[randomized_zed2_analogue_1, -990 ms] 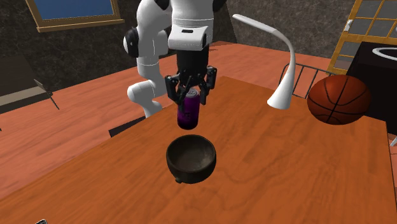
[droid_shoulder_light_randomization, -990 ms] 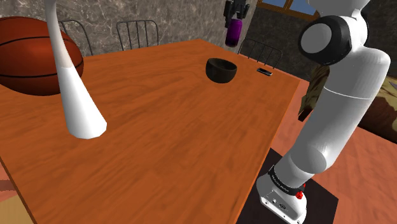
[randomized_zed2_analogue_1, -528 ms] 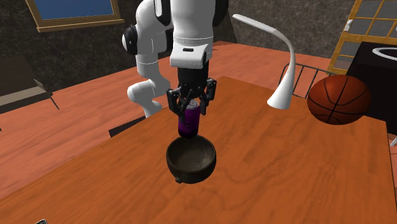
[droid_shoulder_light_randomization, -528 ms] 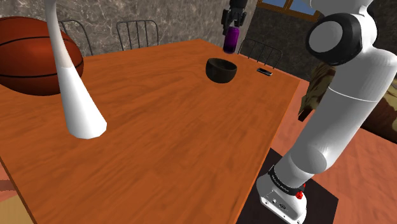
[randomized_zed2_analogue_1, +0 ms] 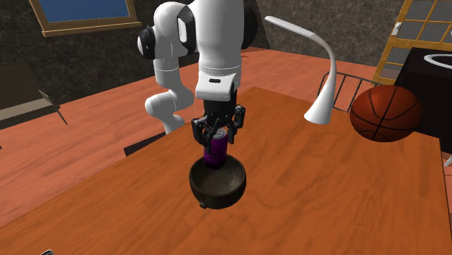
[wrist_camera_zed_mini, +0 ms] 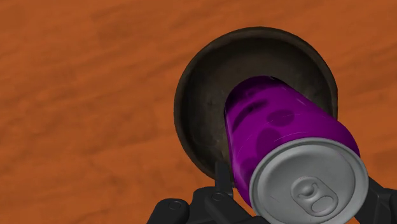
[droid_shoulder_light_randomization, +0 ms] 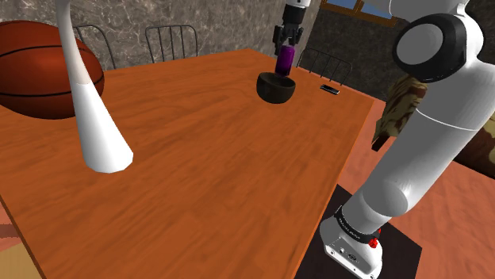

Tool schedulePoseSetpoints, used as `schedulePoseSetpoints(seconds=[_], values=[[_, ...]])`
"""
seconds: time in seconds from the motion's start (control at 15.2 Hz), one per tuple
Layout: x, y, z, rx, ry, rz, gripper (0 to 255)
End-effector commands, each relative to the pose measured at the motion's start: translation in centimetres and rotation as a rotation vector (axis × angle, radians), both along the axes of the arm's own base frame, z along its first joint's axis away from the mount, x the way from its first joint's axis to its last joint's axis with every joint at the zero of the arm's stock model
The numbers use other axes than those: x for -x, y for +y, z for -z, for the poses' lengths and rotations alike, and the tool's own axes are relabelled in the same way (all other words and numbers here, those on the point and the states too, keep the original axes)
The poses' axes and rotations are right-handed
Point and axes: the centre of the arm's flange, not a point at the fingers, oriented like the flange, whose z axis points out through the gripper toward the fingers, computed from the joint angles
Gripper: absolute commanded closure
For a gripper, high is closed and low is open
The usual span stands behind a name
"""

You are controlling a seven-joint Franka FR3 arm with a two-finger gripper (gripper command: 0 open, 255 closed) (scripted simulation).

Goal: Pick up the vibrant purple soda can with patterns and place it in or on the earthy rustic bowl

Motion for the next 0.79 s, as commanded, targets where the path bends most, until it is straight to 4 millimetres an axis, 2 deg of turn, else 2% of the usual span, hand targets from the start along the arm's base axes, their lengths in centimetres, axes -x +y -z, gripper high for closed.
schedulePoseSetpoints(seconds=[0.0,0.13,0.59,0.66,0.73], values=[[-0.08,-0.01,1.06,0.0,-0.001,0.0,255],[-0.08,-0.01,1.72,0.0,-0.001,0.0,255],[-0.08,-0.01,1.72,0.0,-0.001,0.0,255],[-0.08,-0.01,1.72,0.0,-0.001,0.0,0],[-0.08,-0.01,1.72,0.0,-0.001,0.0,0]])
